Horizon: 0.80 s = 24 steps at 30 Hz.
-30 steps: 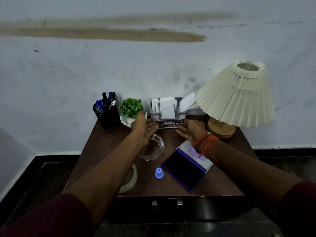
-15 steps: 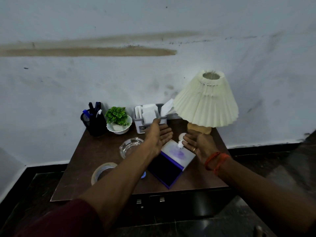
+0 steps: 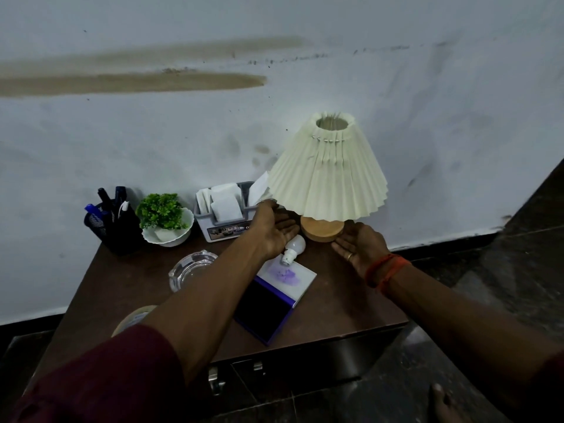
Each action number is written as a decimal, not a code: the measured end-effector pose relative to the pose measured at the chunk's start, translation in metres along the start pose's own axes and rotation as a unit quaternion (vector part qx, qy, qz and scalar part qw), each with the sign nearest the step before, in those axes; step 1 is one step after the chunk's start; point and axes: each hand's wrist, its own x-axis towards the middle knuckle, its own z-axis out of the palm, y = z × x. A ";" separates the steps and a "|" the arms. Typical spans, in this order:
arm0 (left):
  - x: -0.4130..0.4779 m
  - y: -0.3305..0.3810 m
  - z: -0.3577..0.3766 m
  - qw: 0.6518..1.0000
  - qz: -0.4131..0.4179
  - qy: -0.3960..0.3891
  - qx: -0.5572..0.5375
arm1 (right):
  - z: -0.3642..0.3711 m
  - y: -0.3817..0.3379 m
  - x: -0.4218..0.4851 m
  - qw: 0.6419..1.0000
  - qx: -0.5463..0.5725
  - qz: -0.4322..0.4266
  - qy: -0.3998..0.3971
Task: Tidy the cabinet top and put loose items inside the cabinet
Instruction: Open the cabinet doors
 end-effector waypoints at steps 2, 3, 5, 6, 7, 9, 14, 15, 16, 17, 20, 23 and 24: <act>0.007 0.002 0.000 1.000 -0.013 -0.006 0.022 | 0.001 0.001 0.004 1.000 0.001 0.000 -0.002; 0.009 0.001 0.000 0.999 -0.017 -0.009 0.035 | 0.001 0.001 0.006 1.000 0.004 0.000 0.000; 0.013 0.000 0.001 0.998 -0.022 -0.013 0.052 | 0.000 0.002 0.011 1.000 0.003 0.001 0.007; 0.014 -0.001 0.001 0.998 -0.022 -0.013 0.056 | -0.001 0.003 0.012 1.000 0.001 0.002 0.010; 0.015 -0.002 0.002 0.998 -0.021 -0.011 0.059 | -0.003 0.003 0.014 1.000 -0.002 0.002 0.012; 0.017 -0.004 0.003 0.998 -0.018 -0.007 0.062 | -0.004 0.003 0.016 1.000 -0.008 -0.001 0.016; 0.016 -0.002 -0.001 0.998 -0.022 -0.022 0.047 | -0.006 0.004 0.015 1.000 -0.011 0.000 0.014; 0.014 -0.002 -0.001 0.999 -0.020 -0.025 0.041 | -0.006 0.004 0.013 1.000 -0.009 0.000 0.012; 0.012 -0.003 -0.002 0.999 -0.018 -0.025 0.035 | -0.006 0.005 0.011 1.000 -0.007 0.001 0.010; 0.008 -0.003 -0.003 0.999 -0.016 -0.024 0.031 | -0.006 0.006 0.008 1.000 -0.005 0.002 0.008; -0.009 -0.004 -0.007 0.999 -0.016 -0.033 0.029 | -0.006 0.011 -0.002 1.000 -0.012 0.001 0.003; -0.036 -0.013 -0.015 0.999 -0.009 -0.033 0.038 | -0.005 0.019 -0.021 0.999 -0.039 0.003 -0.009; -0.045 -0.017 -0.018 0.999 -0.008 -0.030 0.039 | -0.005 0.022 -0.029 0.999 -0.050 0.005 -0.015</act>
